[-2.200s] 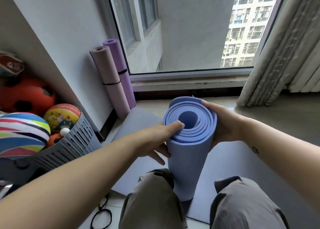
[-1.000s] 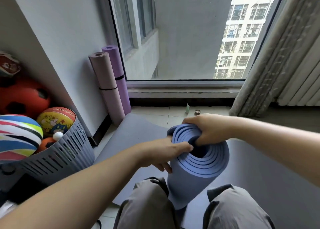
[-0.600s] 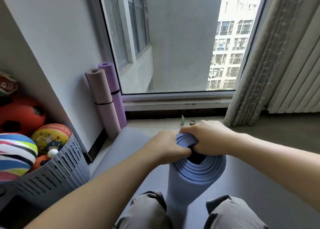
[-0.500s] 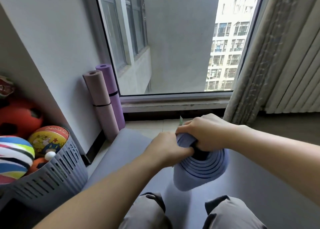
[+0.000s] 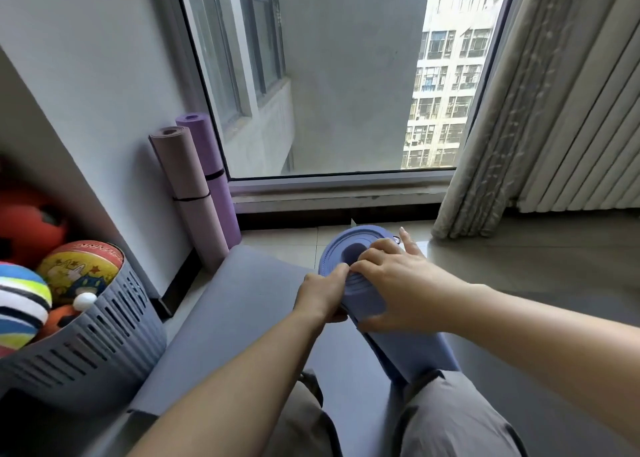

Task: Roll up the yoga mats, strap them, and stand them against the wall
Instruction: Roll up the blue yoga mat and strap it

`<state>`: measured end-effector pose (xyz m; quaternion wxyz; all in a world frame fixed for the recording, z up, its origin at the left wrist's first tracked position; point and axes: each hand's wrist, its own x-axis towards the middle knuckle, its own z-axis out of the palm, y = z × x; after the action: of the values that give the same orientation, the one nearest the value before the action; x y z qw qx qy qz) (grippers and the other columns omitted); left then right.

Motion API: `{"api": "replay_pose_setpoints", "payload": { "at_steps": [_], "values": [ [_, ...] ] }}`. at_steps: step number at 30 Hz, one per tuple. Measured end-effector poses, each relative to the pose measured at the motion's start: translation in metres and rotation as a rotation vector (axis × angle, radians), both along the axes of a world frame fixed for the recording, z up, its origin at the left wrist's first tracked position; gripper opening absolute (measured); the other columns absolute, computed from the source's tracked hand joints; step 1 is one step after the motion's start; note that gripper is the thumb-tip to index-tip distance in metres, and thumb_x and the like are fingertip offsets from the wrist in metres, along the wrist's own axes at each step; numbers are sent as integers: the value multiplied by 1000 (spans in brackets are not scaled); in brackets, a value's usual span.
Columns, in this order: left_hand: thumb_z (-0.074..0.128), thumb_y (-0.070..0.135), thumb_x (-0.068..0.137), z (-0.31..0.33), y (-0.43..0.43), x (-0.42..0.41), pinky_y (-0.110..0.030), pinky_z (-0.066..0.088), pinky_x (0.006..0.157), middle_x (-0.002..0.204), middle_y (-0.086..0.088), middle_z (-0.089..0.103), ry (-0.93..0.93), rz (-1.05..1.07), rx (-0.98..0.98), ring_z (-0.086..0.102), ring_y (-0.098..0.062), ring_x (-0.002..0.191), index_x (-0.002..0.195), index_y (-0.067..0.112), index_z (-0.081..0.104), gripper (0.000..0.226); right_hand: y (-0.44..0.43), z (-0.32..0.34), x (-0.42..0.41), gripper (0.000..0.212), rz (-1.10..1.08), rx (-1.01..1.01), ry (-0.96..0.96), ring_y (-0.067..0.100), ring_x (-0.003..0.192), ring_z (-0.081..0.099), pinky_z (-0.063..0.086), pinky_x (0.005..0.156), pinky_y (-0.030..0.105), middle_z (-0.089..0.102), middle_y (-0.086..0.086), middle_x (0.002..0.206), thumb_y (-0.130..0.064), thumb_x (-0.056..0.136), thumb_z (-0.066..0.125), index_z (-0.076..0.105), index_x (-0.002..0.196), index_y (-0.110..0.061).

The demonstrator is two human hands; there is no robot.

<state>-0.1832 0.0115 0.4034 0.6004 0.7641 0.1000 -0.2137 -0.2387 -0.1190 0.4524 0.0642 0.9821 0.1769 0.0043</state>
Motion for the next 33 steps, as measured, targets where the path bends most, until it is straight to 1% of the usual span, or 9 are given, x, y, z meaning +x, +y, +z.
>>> {"api": "replay_pose_setpoints", "payload": {
  "at_steps": [4, 10, 13, 15, 19, 21, 26, 30, 33],
  "values": [
    [59, 43, 78, -4, -9, -4, -28, 54, 53, 94, -19, 70, 158, -16, -159, 70, -28, 76, 116, 4, 60, 55, 4, -14, 0, 86, -20, -225, -86, 30, 135, 27, -11, 107, 70, 46, 6, 127, -72, 70, 60, 46, 128, -10],
    [46, 54, 91, -6, -14, -9, -35, 46, 87, 86, -3, 73, 253, -105, -170, 65, -14, 80, 110, 15, 66, 48, 1, -26, 14, 57, 49, -264, -339, 35, 111, 53, 14, 105, 70, 61, 10, 89, -48, 49, 82, 70, 86, -7],
    [41, 49, 96, -3, -13, -11, -22, 42, 55, 116, -7, 67, 193, -137, -123, 58, -7, 76, 127, 15, 55, 48, -4, -28, 20, 57, 114, -262, -365, 35, 104, 56, 17, 106, 64, 59, 8, 81, -47, 43, 86, 69, 80, -8],
    [38, 47, 98, -3, -8, -10, -21, 35, 55, 122, -6, 63, 170, -191, -66, 55, -4, 75, 132, 16, 48, 48, -6, -34, 23, 59, 146, -225, -367, 35, 104, 51, 20, 105, 61, 59, 8, 80, -48, 42, 87, 68, 80, -8],
    [37, 59, 92, -15, 16, -2, -43, 35, 98, 123, -4, 60, 212, -301, 30, 52, -20, 112, 133, 19, 45, 58, 5, -56, 32, 61, 147, -159, -325, 31, 104, 45, 21, 107, 62, 59, 6, 80, -51, 43, 87, 68, 84, -9],
    [36, 61, 91, -29, 35, 6, -51, 28, 104, 123, -2, 57, 243, -324, 60, 49, -22, 116, 128, 20, 50, 57, 19, -71, 38, 61, 141, -142, -288, 31, 101, 51, 23, 108, 63, 60, 3, 80, -53, 42, 86, 70, 84, -12],
    [33, 50, 95, -60, 90, 30, -45, 29, 102, 115, 2, 65, 267, -171, -109, 56, -16, 104, 112, 16, 67, 51, 58, -90, 68, 51, 126, -178, -216, 29, 99, 57, 26, 107, 63, 63, 0, 83, -47, 50, 85, 73, 86, -14],
    [45, 47, 95, -98, 150, 44, -41, 37, 102, 115, 3, 63, 191, -153, 40, 58, -15, 105, 112, 17, 63, 38, 115, -121, 103, 43, 275, -193, -173, 29, 95, 60, 27, 105, 65, 65, 0, 75, -41, 47, 84, 73, 80, -15],
    [50, 36, 95, -145, 207, 48, -32, 41, 78, 110, -1, 60, 155, -83, 150, 57, -17, 97, 103, 18, 58, 22, 167, -166, 125, 37, 413, -232, -88, 28, 101, 58, 24, 109, 61, 68, 0, 79, -40, 52, 81, 74, 80, -16]
  ]
}}
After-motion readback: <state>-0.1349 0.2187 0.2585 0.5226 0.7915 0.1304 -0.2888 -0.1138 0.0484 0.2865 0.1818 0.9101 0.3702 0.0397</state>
